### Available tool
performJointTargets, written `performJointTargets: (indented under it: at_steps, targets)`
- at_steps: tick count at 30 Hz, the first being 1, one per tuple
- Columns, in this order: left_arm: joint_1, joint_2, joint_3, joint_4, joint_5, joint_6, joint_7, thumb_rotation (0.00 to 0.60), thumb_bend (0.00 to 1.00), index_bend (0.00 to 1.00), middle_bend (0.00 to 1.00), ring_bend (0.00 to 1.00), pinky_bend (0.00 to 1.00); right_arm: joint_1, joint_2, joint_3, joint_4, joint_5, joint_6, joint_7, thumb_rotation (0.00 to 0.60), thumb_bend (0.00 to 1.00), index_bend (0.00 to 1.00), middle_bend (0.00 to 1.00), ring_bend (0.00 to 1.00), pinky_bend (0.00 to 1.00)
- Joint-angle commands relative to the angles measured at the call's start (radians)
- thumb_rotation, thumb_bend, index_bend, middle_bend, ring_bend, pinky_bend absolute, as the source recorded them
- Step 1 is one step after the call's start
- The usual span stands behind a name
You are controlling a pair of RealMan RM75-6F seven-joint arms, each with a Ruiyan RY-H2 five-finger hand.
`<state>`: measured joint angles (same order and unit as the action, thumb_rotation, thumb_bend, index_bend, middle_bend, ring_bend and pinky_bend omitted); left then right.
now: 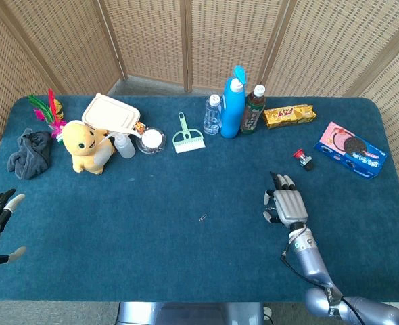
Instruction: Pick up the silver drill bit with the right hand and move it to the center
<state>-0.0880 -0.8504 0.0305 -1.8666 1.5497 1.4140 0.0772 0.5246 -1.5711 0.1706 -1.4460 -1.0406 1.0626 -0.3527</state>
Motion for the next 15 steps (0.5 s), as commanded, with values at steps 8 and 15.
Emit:
performJointTargets:
  at_steps: [8,15]
  targets:
    - [0.002,0.002,0.0,-0.001,0.001,0.005,-0.004,0.6,0.17,0.03,0.0,0.0,0.0,0.003,-0.004,-0.002,0.003,0.009,-0.003,-0.014,0.6,0.32,0.53,0.0,0.0,0.0]
    - [0.001,0.003,-0.001,0.0,0.001,0.004,-0.006,0.6,0.17,0.03,0.0,0.0,0.0,0.005,-0.004,0.001,0.005,0.017,-0.005,-0.013,0.6,0.32,0.52,0.0,0.0,0.0]
